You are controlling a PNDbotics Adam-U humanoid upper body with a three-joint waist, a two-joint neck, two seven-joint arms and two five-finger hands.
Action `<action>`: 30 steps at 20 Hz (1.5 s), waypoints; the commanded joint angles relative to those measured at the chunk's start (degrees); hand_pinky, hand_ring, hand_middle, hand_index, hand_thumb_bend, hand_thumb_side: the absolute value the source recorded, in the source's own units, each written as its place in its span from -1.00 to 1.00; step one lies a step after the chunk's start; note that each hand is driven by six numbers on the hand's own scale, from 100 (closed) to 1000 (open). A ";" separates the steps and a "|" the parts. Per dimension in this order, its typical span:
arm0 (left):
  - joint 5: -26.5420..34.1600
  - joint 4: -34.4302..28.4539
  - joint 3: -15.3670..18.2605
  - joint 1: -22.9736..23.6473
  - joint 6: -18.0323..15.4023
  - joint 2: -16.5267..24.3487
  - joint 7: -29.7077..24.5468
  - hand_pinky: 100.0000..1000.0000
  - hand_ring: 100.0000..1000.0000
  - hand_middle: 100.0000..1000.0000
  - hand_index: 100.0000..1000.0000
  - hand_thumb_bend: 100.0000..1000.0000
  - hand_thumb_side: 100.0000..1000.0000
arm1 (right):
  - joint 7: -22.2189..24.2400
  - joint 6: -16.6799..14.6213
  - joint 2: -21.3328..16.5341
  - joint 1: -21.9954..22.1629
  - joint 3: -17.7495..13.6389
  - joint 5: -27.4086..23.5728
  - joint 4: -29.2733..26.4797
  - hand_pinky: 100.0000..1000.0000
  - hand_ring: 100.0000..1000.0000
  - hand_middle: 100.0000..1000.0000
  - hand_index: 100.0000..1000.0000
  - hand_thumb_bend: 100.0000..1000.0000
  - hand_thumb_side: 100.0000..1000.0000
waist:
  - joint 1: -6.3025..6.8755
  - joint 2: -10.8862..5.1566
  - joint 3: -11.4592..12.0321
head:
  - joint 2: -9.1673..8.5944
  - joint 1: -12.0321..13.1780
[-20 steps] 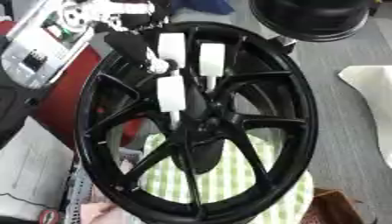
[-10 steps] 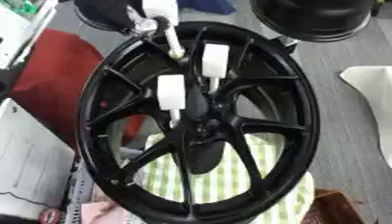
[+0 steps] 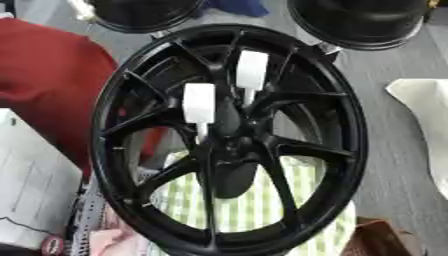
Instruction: Pull the pin out of the wheel hub.
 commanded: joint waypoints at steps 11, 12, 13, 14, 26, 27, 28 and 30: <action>5.66 0.26 8.65 18.66 -1.85 3.73 8.16 0.52 0.20 -0.21 0.21 -0.87 -0.77 | -1.96 -0.77 -1.12 -0.15 -1.77 -1.05 -1.33 0.45 0.32 0.20 0.42 -0.85 0.04 | -1.59 -1.22 1.10 | -1.31 -0.69; 5.45 0.28 8.55 19.24 -2.13 3.49 7.51 0.62 0.42 0.10 0.51 -0.64 -0.54 | -2.00 -0.85 -1.10 -0.15 -1.78 -0.97 -1.40 0.45 0.32 0.20 0.42 -0.82 0.04 | -1.72 -1.22 1.06 | -1.35 -0.66; 5.09 0.33 8.50 19.73 -2.57 3.29 6.44 0.66 0.50 0.21 0.59 -0.56 -0.46 | -2.04 -0.91 -1.09 -0.15 -1.81 -0.84 -1.46 0.45 0.32 0.20 0.42 -0.81 0.04 | -1.82 -1.22 1.02 | -1.37 -0.64; 4.52 0.46 8.54 20.16 -3.09 3.14 5.26 0.79 0.72 0.53 0.76 -0.19 -0.22 | -2.09 -0.95 -1.08 -0.13 -1.86 -0.66 -1.51 0.46 0.33 0.21 0.43 -0.76 0.01 | -1.91 -1.22 1.01 | -1.38 -0.64; 4.62 0.63 10.12 21.12 -6.99 1.59 1.71 0.73 0.64 0.39 0.65 -0.31 -0.02 | -2.93 -0.94 -0.86 0.01 -1.97 -0.09 -1.73 0.45 0.32 0.21 0.43 -0.74 0.00 | -2.14 -1.19 1.15 | -1.26 -0.70; 6.04 0.18 10.44 20.92 -7.07 1.28 3.22 0.72 0.60 0.34 0.61 -0.46 -0.02 | -2.94 -0.93 -0.86 0.01 -1.96 -0.14 -1.75 0.45 0.32 0.21 0.43 -0.74 0.00 | -2.12 -1.20 1.17 | -1.26 -0.71; 7.84 -0.31 10.60 20.84 -7.28 1.08 4.97 0.70 0.55 0.27 0.57 -0.59 -0.03 | -2.94 -0.92 -0.88 -0.01 -1.95 -0.19 -1.77 0.45 0.32 0.21 0.43 -0.75 0.01 | -2.10 -1.21 1.18 | -1.27 -0.74; 12.92 -1.81 10.89 20.56 -8.74 0.37 9.90 0.68 0.52 0.22 0.54 -0.80 0.01 | -2.90 -0.90 -0.94 -0.05 -1.90 -0.28 -1.93 0.44 0.31 0.20 0.43 -0.76 0.00 | -2.06 -1.24 1.20 | -1.30 -0.78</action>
